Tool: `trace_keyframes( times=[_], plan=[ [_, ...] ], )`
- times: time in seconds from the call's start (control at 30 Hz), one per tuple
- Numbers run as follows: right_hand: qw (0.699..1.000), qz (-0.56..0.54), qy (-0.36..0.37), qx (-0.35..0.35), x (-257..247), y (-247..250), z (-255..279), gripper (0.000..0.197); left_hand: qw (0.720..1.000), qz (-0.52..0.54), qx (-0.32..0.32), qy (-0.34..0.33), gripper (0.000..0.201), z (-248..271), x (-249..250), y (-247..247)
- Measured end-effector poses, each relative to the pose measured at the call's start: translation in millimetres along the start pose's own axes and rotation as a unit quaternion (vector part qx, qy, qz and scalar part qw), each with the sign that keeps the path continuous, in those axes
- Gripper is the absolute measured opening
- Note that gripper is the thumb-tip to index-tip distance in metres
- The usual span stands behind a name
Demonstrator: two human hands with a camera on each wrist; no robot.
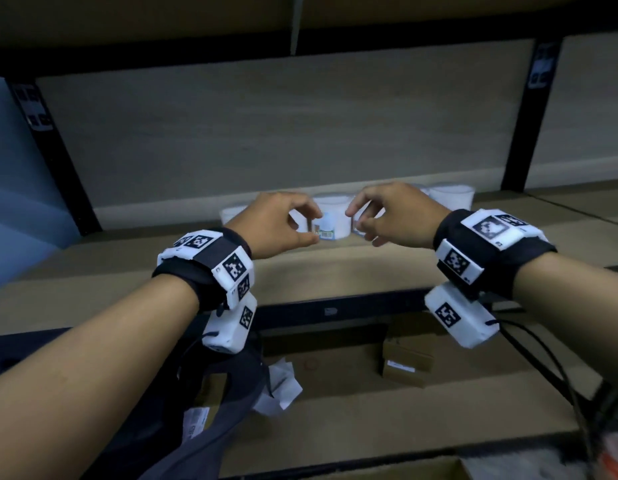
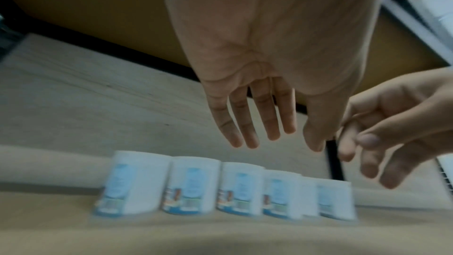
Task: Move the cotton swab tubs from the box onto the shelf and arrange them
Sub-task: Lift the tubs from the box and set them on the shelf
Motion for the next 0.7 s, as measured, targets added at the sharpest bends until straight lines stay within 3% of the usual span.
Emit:
trace_keyframes(
  times=[0.33, 0.5, 0.7],
  plan=[
    [0.996, -0.012, -0.083, 0.009, 52, -5, 109, 0.021, 0.99, 0.105, -0.081, -0.057, 0.023, 64, 64, -96],
    [0.992, -0.021, -0.123, -0.008, 83, -29, 150, 0.019, 0.977, 0.153, -0.13, -0.066, 0.022, 87, 63, -155],
    [0.979, -0.03, -0.191, -0.065, 125, -77, 194, 0.02, 0.972, 0.129, -0.194, -0.04, 0.026, 105, 40, -233]
  ],
)
Point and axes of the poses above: each hand's wrist, its own z-axis away from the middle knuckle, its own y-axis out of the back of the hand, x = y × z, the point moved 5 cm from there along -z, towards the middle knuckle, and after that the axes turned 10 degrees about y, right-handed, at the moved point
